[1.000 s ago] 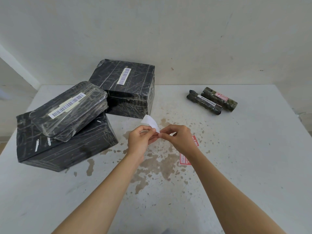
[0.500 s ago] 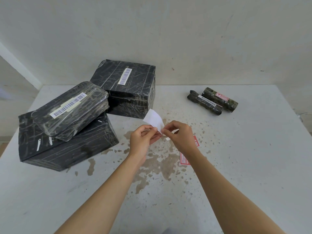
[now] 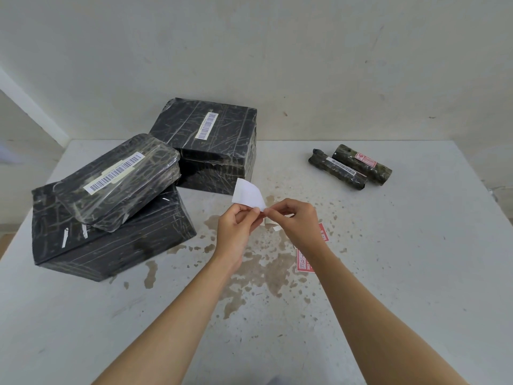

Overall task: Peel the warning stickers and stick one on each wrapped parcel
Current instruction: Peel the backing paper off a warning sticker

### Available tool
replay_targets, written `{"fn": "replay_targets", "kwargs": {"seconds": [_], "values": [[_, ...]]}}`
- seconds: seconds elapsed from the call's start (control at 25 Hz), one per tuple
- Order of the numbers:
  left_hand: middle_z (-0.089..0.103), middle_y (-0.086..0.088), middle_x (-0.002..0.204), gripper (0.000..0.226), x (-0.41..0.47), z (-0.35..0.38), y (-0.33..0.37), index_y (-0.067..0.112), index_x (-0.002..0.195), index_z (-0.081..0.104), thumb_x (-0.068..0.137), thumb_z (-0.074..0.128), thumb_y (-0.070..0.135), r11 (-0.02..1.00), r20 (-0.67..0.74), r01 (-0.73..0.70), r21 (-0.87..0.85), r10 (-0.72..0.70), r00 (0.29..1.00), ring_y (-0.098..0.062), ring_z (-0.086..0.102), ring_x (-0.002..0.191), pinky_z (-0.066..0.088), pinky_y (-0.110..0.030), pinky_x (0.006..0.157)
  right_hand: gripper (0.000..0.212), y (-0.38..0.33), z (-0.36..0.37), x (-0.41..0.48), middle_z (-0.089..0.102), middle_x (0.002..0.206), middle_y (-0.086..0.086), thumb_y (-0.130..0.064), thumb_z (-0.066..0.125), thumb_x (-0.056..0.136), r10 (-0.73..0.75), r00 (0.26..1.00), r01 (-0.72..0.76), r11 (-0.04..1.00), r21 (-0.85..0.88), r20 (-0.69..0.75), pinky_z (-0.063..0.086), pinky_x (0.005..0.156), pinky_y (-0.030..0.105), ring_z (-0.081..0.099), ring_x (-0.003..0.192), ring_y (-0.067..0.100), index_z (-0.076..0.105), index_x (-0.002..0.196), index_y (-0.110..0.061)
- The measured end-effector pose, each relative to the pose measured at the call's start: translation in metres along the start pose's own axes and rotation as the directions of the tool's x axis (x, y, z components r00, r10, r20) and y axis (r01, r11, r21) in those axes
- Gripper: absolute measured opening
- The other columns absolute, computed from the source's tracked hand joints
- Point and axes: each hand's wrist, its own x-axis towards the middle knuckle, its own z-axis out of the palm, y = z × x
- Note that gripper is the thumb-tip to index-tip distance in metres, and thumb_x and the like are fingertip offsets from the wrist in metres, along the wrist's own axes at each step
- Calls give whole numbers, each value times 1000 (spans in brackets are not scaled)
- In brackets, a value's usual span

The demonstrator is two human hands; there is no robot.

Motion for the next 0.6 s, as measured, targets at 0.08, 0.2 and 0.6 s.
{"fn": "replay_targets", "kwargs": {"seconds": [0.08,0.2,0.6], "values": [[71,-15,98,16,-1,0,0,-6,101,61,91,58,6,1000,-13,-1,-15,1,1000,-20,70,93,54,-21,83,10,-2,3,-1,72,75,-4,-22,75,78,11,1000,-11,1000,13,-10,51,70,16,66,74,6,74,79,-12],[72,-11,97,16,-1,2,2,-3,101,64,88,63,7,995,-68,23,-93,-29,997,-17,71,92,54,-23,85,5,-7,8,-1,71,73,-8,-17,73,78,-2,999,2,1000,0,-37,47,67,10,63,71,0,73,77,-12],[73,-8,96,17,1,2,2,-1,102,68,86,65,4,979,-99,19,-203,-40,994,-15,70,91,55,-19,80,6,-12,13,2,69,70,-11,-14,69,79,-35,998,31,997,-64,-52,49,67,12,63,71,2,74,78,-11]]}}
